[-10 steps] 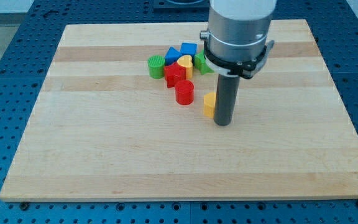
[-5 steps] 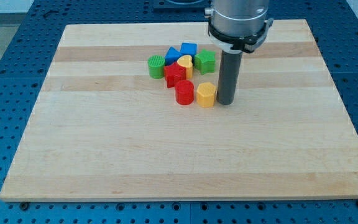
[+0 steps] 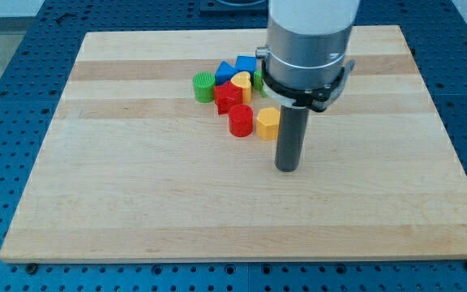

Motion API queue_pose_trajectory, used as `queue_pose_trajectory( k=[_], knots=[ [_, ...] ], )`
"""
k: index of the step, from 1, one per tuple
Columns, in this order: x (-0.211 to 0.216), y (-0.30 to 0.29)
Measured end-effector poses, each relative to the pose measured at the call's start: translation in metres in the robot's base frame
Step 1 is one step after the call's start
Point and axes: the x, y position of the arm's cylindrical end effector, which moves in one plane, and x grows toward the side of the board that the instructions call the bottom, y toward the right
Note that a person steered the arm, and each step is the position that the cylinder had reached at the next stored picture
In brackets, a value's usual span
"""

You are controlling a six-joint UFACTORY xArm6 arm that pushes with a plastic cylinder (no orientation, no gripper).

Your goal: Push the yellow hexagon below to the green star

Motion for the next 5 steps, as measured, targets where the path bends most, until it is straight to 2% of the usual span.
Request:
queue_pose_trajectory(
  k=[1,3,5],
  knots=[
    [-0.003,-0.012],
    [-0.055,-0.009],
    [-0.064,-0.009]
  ],
)
